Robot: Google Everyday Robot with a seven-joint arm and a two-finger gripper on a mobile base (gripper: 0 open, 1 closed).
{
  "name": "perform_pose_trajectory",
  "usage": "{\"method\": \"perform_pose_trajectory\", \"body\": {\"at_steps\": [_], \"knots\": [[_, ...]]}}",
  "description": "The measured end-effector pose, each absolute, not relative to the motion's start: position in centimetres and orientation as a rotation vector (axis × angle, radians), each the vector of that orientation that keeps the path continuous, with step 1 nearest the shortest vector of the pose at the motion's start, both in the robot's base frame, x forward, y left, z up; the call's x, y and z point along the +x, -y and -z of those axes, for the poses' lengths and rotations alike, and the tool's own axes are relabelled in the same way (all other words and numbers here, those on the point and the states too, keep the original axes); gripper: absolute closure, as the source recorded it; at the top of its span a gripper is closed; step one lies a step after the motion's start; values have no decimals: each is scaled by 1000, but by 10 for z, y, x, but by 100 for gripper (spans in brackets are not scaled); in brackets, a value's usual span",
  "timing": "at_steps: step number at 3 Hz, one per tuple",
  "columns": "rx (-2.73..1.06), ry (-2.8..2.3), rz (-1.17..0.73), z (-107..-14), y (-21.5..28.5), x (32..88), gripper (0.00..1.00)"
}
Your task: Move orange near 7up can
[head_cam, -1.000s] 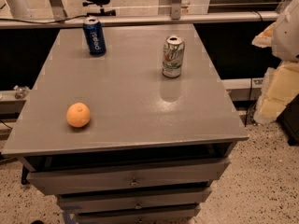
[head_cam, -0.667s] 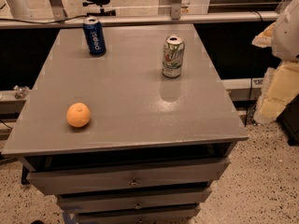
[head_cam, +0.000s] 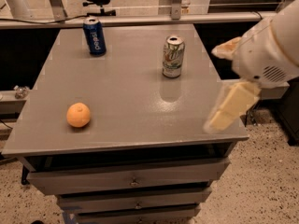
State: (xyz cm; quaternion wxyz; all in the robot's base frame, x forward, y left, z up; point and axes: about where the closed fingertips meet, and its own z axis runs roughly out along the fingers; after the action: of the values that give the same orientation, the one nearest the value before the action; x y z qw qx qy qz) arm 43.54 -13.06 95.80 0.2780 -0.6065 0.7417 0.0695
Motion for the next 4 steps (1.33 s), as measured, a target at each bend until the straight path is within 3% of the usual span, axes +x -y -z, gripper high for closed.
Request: {"method": "perform_pose_trajectory", "body": {"at_steps": [4], "knots": [[-1415,-1675,-765,-889,-33,438,0]]}}
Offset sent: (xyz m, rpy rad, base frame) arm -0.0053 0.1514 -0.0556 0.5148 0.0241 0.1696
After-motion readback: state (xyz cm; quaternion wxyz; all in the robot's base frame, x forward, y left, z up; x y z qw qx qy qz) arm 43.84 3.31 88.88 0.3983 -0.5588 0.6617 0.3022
